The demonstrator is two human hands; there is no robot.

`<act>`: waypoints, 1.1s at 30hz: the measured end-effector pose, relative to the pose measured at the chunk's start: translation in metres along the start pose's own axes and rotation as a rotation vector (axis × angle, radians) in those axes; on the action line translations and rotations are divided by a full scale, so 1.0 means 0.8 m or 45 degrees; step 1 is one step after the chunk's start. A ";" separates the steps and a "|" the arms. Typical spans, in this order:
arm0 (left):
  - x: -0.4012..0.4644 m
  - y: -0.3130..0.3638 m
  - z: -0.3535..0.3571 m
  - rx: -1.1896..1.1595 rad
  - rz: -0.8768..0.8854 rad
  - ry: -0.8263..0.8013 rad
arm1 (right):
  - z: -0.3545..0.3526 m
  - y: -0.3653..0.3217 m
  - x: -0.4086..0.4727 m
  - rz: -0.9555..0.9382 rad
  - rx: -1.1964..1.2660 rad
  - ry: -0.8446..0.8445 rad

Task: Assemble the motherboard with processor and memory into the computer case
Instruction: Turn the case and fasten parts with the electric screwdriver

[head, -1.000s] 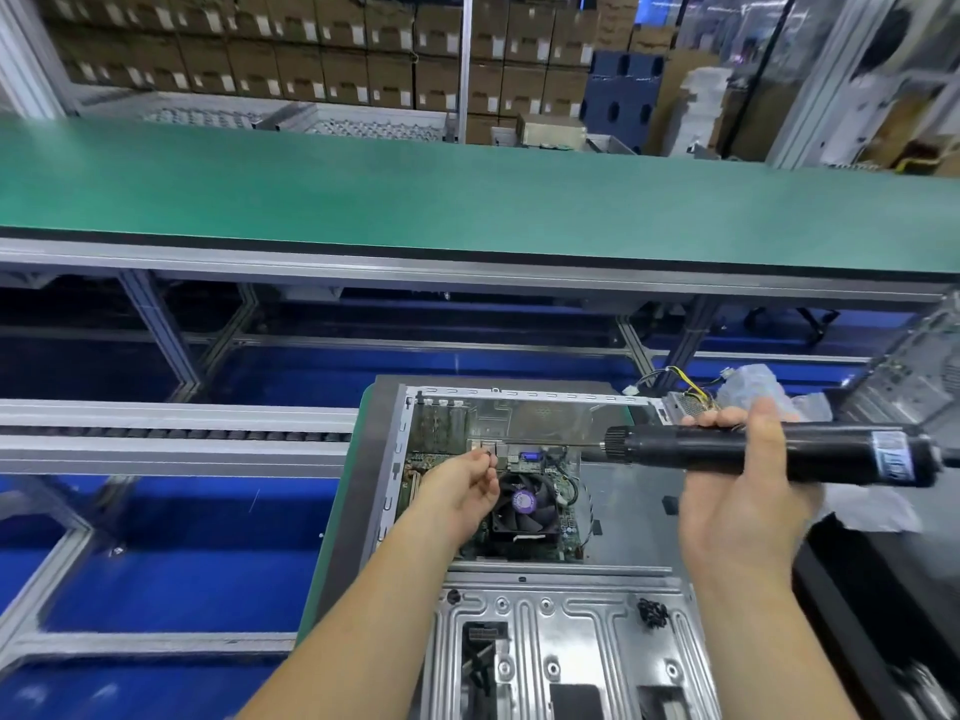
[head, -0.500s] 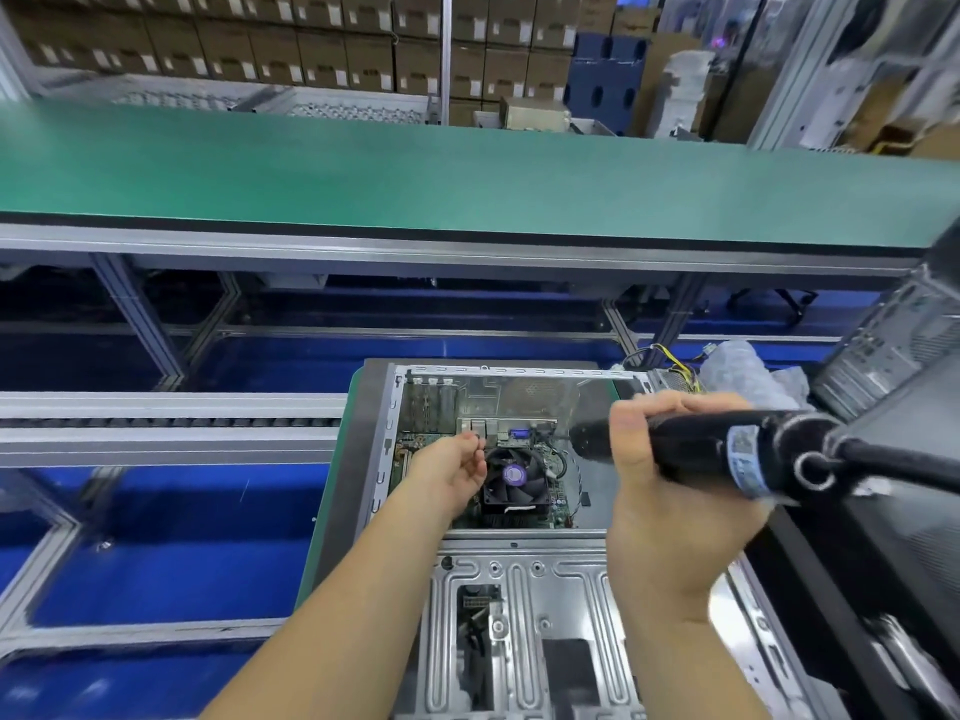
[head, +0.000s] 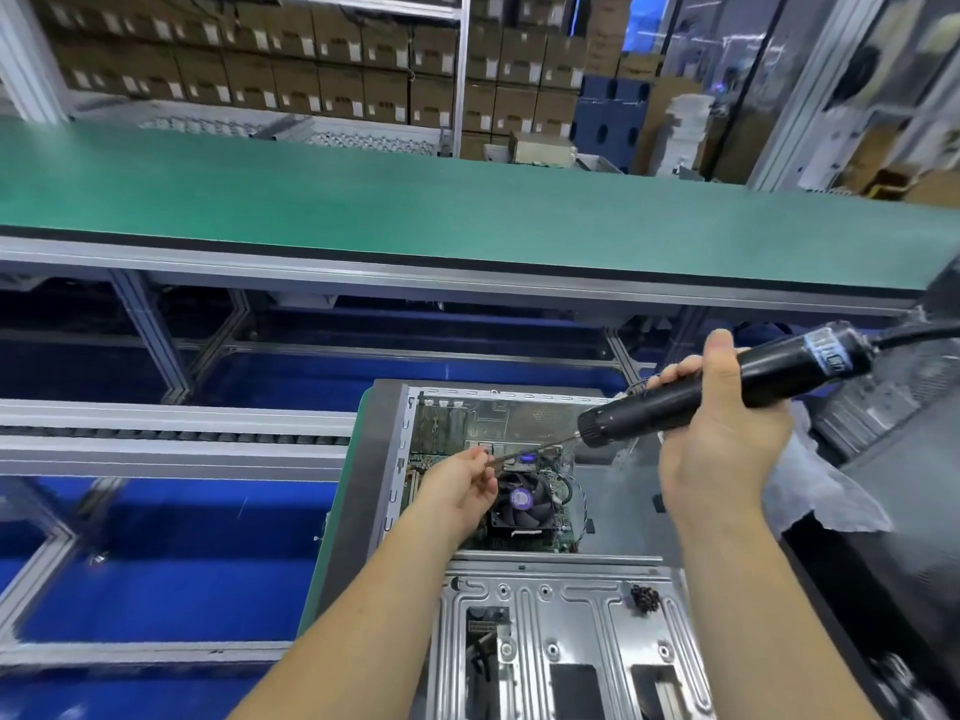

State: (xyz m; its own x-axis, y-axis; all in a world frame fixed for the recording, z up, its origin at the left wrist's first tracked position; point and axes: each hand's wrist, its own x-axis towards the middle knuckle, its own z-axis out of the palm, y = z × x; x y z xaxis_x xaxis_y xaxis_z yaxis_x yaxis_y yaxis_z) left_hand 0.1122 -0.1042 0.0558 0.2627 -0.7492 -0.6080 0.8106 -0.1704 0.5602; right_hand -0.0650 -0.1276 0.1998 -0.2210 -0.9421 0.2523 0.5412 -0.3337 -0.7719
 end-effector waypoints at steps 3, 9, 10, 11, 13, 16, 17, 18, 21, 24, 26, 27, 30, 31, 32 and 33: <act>0.003 -0.001 -0.003 -0.003 -0.003 0.005 | 0.002 0.002 0.009 -0.058 -0.059 0.040; 0.009 -0.002 -0.003 -0.007 -0.014 0.011 | 0.009 0.011 0.019 -0.069 -0.078 0.017; 0.010 -0.002 -0.003 -0.005 -0.012 0.013 | 0.010 0.012 0.019 -0.070 -0.082 0.006; 0.010 -0.002 -0.003 -0.003 -0.008 0.015 | 0.010 0.014 0.018 -0.071 -0.085 0.000; 0.012 -0.001 -0.003 0.007 0.000 0.019 | 0.012 0.016 0.018 -0.065 -0.078 -0.006; 0.014 -0.002 -0.004 0.009 -0.002 0.024 | 0.014 0.018 0.019 -0.046 -0.052 -0.004; 0.014 -0.002 -0.004 0.009 -0.003 0.020 | 0.015 0.019 0.020 -0.044 -0.044 -0.007; 0.013 -0.002 -0.004 0.010 -0.003 0.015 | 0.016 0.020 0.020 -0.046 -0.043 -0.011; 0.013 -0.002 -0.005 0.008 -0.004 0.013 | 0.017 0.023 0.019 -0.047 -0.048 -0.025; 0.015 -0.002 -0.006 0.003 -0.011 0.032 | 0.016 0.026 0.019 -0.029 -0.035 -0.030; 0.015 -0.002 -0.007 0.003 -0.015 0.046 | 0.015 0.026 0.019 -0.031 -0.038 -0.030; 0.016 -0.002 -0.007 0.004 -0.016 0.049 | 0.015 0.026 0.020 -0.033 -0.033 -0.032; 0.016 -0.002 -0.007 -0.005 -0.014 0.049 | 0.015 0.026 0.020 -0.030 -0.031 -0.041; 0.016 -0.002 -0.007 -0.009 -0.011 0.047 | 0.015 0.027 0.020 -0.027 -0.028 -0.040; 0.016 -0.002 -0.006 -0.014 -0.010 0.045 | 0.015 0.028 0.020 -0.022 -0.026 -0.039; 0.016 -0.002 -0.007 -0.017 -0.009 0.044 | 0.015 0.028 0.020 -0.018 -0.026 -0.040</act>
State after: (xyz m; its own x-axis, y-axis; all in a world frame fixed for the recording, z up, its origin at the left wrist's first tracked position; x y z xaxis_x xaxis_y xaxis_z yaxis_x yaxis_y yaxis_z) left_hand 0.1172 -0.1099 0.0445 0.2743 -0.7254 -0.6313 0.8195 -0.1672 0.5482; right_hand -0.0468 -0.1503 0.1932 -0.2031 -0.9379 0.2812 0.5211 -0.3467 -0.7799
